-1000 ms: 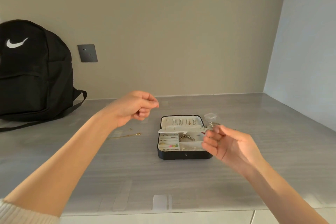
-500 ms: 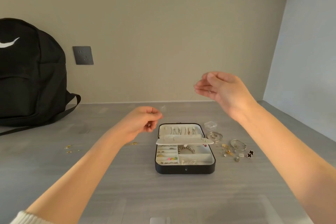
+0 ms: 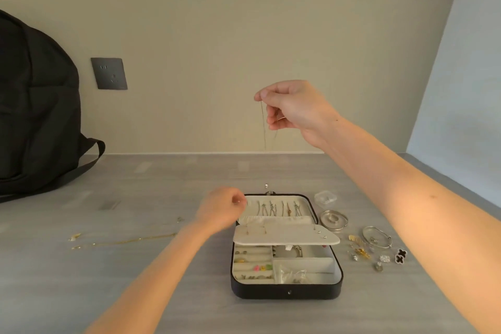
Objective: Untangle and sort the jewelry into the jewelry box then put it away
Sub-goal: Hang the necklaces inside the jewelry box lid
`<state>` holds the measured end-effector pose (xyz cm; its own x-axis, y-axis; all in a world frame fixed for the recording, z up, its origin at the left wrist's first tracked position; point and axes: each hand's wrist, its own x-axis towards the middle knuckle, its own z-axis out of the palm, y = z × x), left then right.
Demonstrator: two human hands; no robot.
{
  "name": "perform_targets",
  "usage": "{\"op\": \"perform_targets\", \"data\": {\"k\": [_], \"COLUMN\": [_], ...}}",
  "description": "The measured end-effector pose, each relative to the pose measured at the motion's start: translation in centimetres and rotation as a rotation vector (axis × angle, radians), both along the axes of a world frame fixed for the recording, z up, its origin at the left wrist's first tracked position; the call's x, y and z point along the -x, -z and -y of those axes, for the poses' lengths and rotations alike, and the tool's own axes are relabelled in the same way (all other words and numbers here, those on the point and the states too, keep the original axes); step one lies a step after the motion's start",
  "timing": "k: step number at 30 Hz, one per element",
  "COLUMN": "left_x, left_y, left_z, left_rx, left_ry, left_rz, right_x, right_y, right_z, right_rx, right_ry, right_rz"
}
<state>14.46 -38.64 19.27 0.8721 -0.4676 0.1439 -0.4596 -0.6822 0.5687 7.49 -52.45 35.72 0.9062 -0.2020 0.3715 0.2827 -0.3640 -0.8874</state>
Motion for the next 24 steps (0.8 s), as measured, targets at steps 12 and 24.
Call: {"op": "perform_targets", "data": {"k": [12, 24], "left_x": [-0.1, 0.2], "left_y": [2.8, 3.9], "left_z": [0.8, 0.4], "left_rx": [-0.291, -0.008], "left_ry": [-0.027, 0.034], "left_rz": [0.142, 0.07], "right_x": [-2.3, -5.2], "right_y": [2.8, 3.3], "right_z": [0.9, -1.3], "right_rx": [0.024, 0.043], "right_ry": [0.014, -0.001], "right_rz": [-0.085, -0.062]}}
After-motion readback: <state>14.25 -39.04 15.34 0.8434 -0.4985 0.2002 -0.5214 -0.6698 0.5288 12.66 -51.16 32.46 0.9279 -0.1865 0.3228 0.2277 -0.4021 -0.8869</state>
